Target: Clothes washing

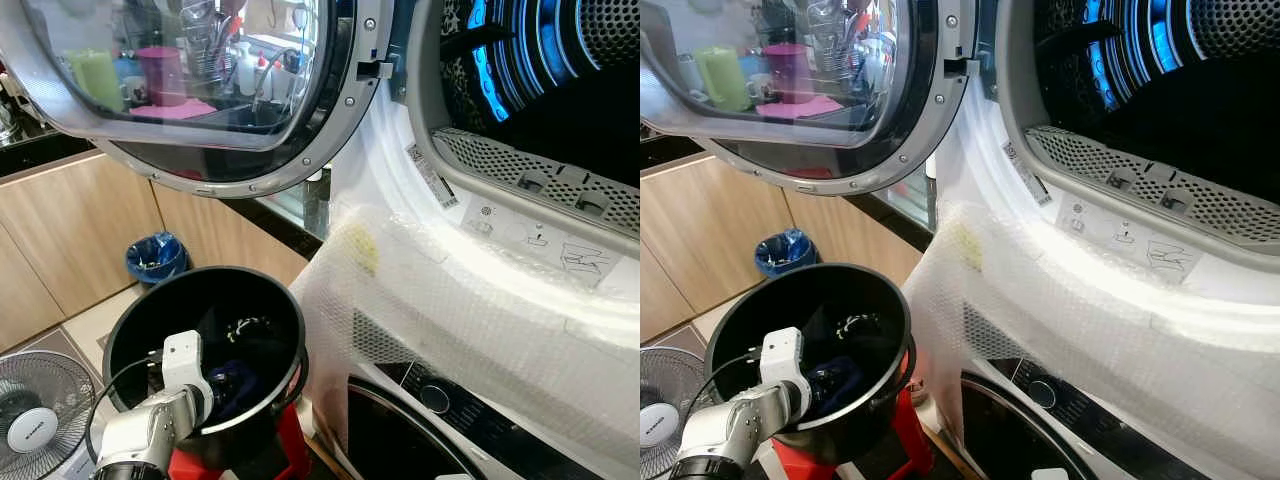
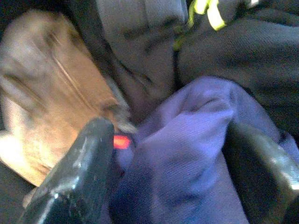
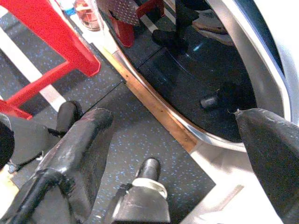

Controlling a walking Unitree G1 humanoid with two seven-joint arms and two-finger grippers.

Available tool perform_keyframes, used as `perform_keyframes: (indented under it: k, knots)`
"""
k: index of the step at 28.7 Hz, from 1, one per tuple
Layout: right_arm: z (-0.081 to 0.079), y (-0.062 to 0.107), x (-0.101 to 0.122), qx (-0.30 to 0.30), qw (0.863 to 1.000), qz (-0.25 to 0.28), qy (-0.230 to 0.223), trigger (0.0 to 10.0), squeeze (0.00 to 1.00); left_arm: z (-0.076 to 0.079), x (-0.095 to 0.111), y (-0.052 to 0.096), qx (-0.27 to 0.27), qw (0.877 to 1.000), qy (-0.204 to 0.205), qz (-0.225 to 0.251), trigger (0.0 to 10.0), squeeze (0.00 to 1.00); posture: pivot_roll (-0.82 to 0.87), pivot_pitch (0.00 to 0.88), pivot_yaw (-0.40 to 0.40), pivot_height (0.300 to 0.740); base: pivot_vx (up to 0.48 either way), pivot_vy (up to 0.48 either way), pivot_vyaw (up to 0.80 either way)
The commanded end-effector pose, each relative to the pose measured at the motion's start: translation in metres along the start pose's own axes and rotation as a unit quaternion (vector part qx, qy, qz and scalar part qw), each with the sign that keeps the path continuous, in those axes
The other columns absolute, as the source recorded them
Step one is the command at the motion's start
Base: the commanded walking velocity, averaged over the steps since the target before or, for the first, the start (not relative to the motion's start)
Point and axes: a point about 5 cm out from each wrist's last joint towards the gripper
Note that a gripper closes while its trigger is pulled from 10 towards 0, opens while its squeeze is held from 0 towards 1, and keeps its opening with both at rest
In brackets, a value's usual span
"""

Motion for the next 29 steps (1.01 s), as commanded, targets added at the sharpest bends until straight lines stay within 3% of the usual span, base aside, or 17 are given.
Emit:
perform_keyframes:
  k: [1, 2, 3, 7, 10, 13, 14, 24, 25, 27, 29]
  knots:
    - [0.003, 0.000, 0.000, 0.004, 1.000, -0.002, 0.020, 10.0, 0.00, -0.015, 0.005, 0.005, 0.052, 0.992, -0.117, 0.022, 4.4, 0.00, 0.21, 0.072, -0.075, 0.740, 0.000, 0.000, 0.00]
    - [0.003, -0.001, 0.002, 0.005, 1.000, 0.000, 0.023, 10.0, 0.00, -0.018, 0.008, 0.006, 0.061, 0.986, -0.155, 0.030, 4.4, 0.00, 0.21, 0.072, -0.075, 0.740, 0.000, 0.000, 0.00]
    - [0.002, -0.002, 0.005, 0.008, 0.999, 0.004, 0.034, 10.0, 0.00, -0.021, 0.011, 0.007, 0.073, 0.982, -0.172, 0.039, 0.0, 0.00, 0.22, 0.073, -0.081, 0.740, 0.000, 0.000, 0.00]
    - [0.001, -0.004, 0.012, 0.015, 0.998, 0.010, 0.061, 10.0, 0.00, -0.029, 0.016, 0.009, 0.093, 0.980, -0.168, 0.047, 0.0, 0.00, 0.23, 0.077, -0.088, 0.740, 0.000, 0.000, 0.00]
    - [0.001, -0.007, 0.023, 0.022, 0.993, 0.021, 0.112, 10.0, 0.00, -0.035, 0.015, 0.010, 0.103, 0.977, -0.182, 0.048, 0.0, 0.00, 0.24, 0.078, -0.102, 0.740, 0.000, 0.000, 0.00]
    - [0.002, -0.008, 0.030, 0.026, 0.991, 0.030, 0.130, 10.0, 0.00, -0.031, 0.020, 0.011, 0.091, 0.974, -0.195, 0.074, 0.0, 0.00, 0.25, 0.081, -0.115, 0.740, 0.000, 0.000, 0.00]
    - [0.002, -0.009, 0.031, 0.026, 0.991, 0.032, 0.130, 10.0, 0.00, -0.029, 0.024, 0.012, 0.086, 0.973, -0.194, 0.091, 3.4, 0.00, 0.25, 0.081, -0.115, 0.740, 0.000, 0.000, 0.00]
    - [0.003, -0.009, 0.032, 0.025, 0.990, 0.032, 0.134, 10.0, 0.00, -0.027, 0.028, 0.014, 0.080, 0.971, -0.194, 0.114, 3.4, 0.00, 0.26, 0.080, -0.116, 0.740, 0.000, 0.000, 0.00]
    - [0.000, -0.009, 0.029, 0.023, 0.994, 0.026, 0.107, 10.0, 0.00, 0.006, 0.068, 0.033, -0.065, 0.949, -0.256, 0.174, 10.0, 1.00, 0.27, 0.095, -0.111, 0.740, 0.000, 0.000, 0.00]
    - [-0.002, -0.009, 0.028, 0.023, 0.995, 0.023, 0.097, 10.0, 0.00, 0.019, 0.082, 0.045, -0.125, 0.928, -0.293, 0.191, 10.0, 1.00, 0.27, 0.098, -0.106, 0.740, 0.000, 0.000, 0.00]
    - [-0.004, -0.009, 0.028, 0.024, 0.995, 0.022, 0.098, 10.0, 0.00, 0.017, 0.092, 0.048, -0.130, 0.922, -0.312, 0.190, 10.0, 1.00, 0.28, 0.099, -0.096, 0.740, 0.000, 0.000, 0.00]
Point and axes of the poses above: a point about 5 cm out from each wrist's last joint towards the gripper, its own y axis pointing back from the gripper into the wrist, its own x axis along the axis of the wrist's last joint, z = x × y, and after that the axes turned 9 degrees about y, right-handed
